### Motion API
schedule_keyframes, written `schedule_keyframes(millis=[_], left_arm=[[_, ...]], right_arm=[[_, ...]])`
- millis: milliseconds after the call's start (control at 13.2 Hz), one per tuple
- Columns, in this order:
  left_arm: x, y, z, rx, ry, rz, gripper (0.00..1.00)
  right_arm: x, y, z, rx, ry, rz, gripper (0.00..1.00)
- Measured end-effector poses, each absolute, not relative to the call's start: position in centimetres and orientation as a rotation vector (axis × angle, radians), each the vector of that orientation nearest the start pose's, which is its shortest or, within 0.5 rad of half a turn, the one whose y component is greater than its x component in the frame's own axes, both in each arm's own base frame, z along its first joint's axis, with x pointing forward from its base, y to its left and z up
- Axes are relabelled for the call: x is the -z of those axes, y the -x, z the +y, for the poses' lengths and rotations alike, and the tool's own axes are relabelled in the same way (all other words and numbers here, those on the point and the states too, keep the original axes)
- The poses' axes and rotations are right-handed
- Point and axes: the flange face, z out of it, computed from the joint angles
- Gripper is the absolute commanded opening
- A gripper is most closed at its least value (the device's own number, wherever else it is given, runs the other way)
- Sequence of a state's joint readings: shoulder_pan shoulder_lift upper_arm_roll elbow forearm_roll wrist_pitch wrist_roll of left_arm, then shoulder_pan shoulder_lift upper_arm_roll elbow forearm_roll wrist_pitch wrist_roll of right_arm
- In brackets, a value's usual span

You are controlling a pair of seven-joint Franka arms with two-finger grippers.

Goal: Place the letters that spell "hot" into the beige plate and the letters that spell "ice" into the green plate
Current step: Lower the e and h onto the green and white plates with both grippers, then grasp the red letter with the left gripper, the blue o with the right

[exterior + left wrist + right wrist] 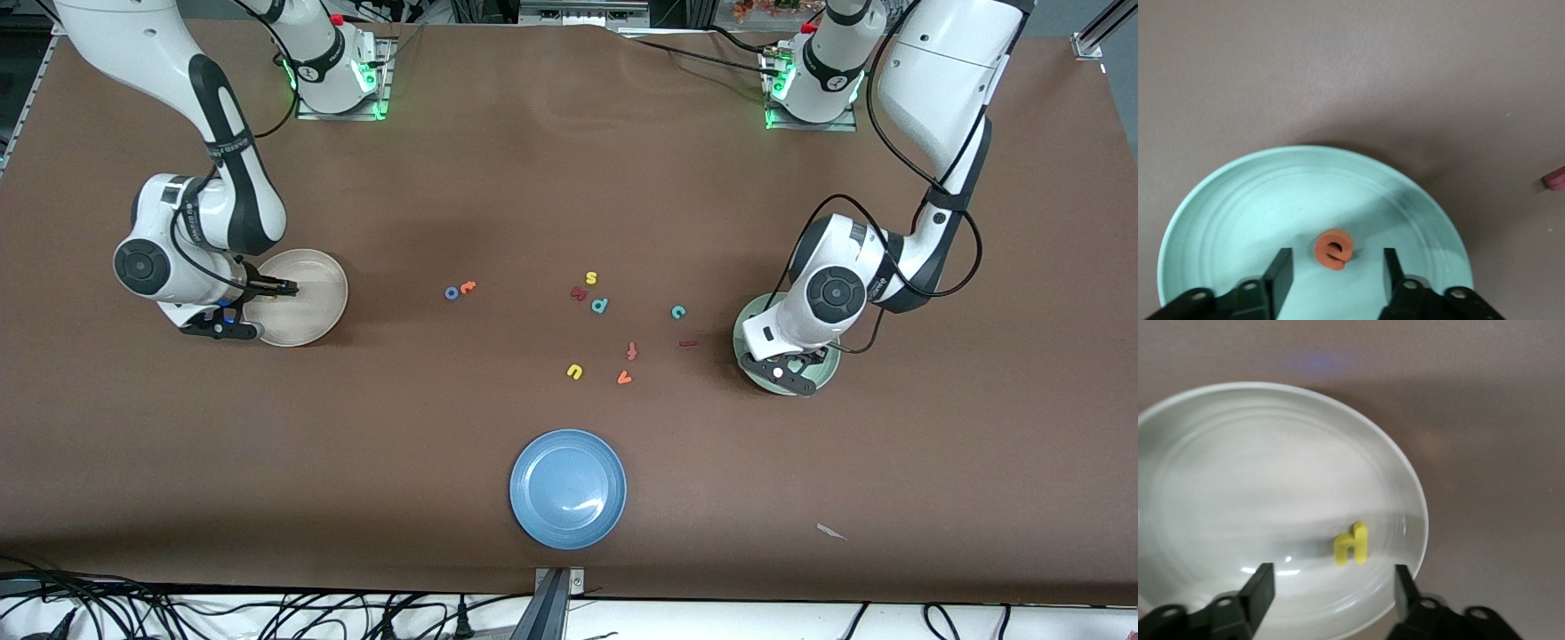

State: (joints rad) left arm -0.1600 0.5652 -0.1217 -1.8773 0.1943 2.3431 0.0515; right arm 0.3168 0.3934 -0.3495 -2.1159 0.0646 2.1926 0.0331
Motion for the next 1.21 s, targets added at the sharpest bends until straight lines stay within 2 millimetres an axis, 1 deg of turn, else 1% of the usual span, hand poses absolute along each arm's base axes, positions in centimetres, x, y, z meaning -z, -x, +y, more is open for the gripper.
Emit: schedule_keyframes(millis=[76, 152, 303, 531, 682, 758, 910, 985, 1137, 1213], left_arm=[[-20.9, -60.5, -17.4, -0.108, 2.982, 0.709, 1.00], [-21.7, -60.6, -18.1, -0.092, 2.982, 0.726, 1.00], [-23.1, -60.5, -20.1, -0.065, 2.982, 0.770, 1.00], [-24.1, -60.0, -23.0, -0.044, 2.978, 0.841, 1.00], [-24.4, -59.9, -23.9, -0.035, 2.967, 0.897, 1.00], [-24.5, -59.8, -24.1, -0.033, 2.962, 0.922, 1.00], [-24.5, -59.7, -24.4, -0.035, 2.953, 0.957, 1.00], [-24.4, -59.5, -24.9, -0.038, 2.947, 0.987, 1.00], [-23.7, -58.6, -26.6, -0.056, 2.925, 1.064, 1.00], [-22.9, -58.0, -27.7, -0.076, 2.904, 1.126, 1.00]], right_arm=[[-22.6, -54.8, -0.8, -0.472, 3.184, 0.209, 0.99], [-23.5, -55.2, 0.7, -0.466, 3.178, 0.255, 0.99], [-25.0, -55.5, 5.1, -0.438, 3.168, 0.375, 0.99], [-25.2, -54.7, 13.0, -0.409, 3.146, 0.567, 0.99], [-25.1, -53.9, 17.6, -0.357, 3.116, 0.698, 0.99], [-24.9, -53.5, 19.5, -0.332, 3.096, 0.764, 0.99], [-24.3, -52.7, 22.4, -0.298, 3.054, 0.872, 0.99], [-23.7, -52.2, 23.7, -0.280, 3.033, 0.907, 0.99], [-22.1, -51.4, 25.5, -0.240, 2.996, 0.942, 0.98], [-21.0, -50.9, 25.9, -0.227, 2.983, 0.949, 0.95]])
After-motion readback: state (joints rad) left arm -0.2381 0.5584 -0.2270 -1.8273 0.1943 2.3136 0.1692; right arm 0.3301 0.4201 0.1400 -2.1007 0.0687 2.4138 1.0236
